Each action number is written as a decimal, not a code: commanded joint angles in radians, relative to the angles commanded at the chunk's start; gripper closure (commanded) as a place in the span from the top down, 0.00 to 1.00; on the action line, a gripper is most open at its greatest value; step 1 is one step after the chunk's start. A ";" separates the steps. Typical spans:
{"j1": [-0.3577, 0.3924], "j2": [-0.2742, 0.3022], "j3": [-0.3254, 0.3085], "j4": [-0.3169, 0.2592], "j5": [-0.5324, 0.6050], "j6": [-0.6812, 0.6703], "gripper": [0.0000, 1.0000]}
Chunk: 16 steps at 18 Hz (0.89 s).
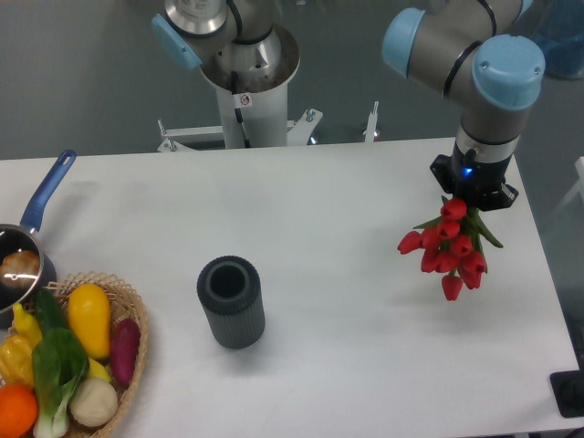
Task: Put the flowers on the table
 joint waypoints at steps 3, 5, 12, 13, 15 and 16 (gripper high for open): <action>-0.002 0.001 0.000 -0.002 -0.003 0.000 0.00; -0.005 0.000 -0.002 -0.012 -0.009 0.000 0.00; -0.057 -0.002 -0.063 -0.002 -0.006 -0.060 0.10; -0.063 -0.002 -0.063 -0.003 -0.009 -0.060 0.17; -0.077 -0.002 -0.066 -0.005 -0.014 -0.061 0.39; -0.083 -0.003 -0.072 -0.003 -0.015 -0.063 0.44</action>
